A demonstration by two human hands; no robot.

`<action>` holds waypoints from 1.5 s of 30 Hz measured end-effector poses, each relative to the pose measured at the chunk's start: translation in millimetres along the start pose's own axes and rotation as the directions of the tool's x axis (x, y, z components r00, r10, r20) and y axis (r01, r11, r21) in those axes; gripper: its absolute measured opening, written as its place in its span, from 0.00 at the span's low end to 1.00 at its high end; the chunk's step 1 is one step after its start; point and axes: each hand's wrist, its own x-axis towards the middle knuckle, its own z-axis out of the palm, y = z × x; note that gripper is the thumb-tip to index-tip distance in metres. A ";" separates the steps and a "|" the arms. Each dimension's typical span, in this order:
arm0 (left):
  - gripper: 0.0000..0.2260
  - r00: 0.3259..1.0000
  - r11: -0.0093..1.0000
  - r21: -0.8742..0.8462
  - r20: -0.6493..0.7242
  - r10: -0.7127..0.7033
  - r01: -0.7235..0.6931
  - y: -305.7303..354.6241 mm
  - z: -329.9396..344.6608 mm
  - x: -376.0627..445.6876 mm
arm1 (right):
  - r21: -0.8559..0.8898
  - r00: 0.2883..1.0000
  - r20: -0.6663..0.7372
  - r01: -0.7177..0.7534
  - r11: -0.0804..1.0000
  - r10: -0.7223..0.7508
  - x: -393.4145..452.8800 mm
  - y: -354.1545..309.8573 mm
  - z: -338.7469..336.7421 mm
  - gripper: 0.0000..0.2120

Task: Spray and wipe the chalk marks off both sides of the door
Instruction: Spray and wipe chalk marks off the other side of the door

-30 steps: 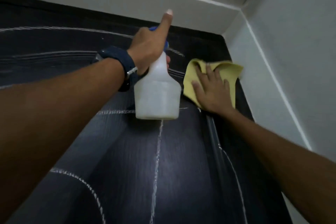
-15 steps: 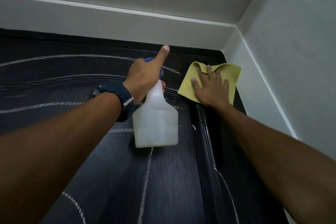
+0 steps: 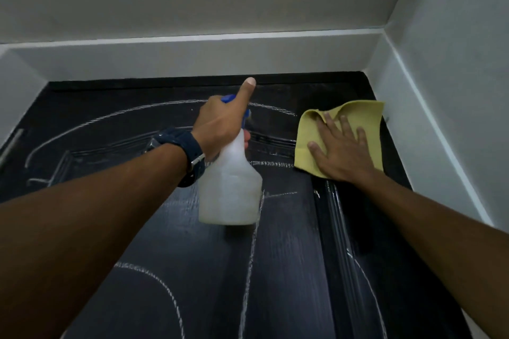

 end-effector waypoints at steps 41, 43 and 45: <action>0.31 0.993 0.972 0.220 -0.059 0.097 -0.082 -16.2 -106.0 49.3 | 0.064 0.999 0.044 0.016 0.998 -0.018 89.4 -135.4 -4.1 0.29; 0.31 0.997 0.971 0.232 -0.043 0.071 -0.059 -19.0 -110.2 51.3 | 0.049 0.993 0.067 0.095 0.994 -0.099 87.8 -139.2 -5.6 0.28; 0.30 0.998 0.971 0.234 -0.029 0.054 -0.045 -25.2 -116.8 54.2 | 0.038 0.993 0.070 0.090 0.995 -0.093 98.1 -143.5 -9.3 0.28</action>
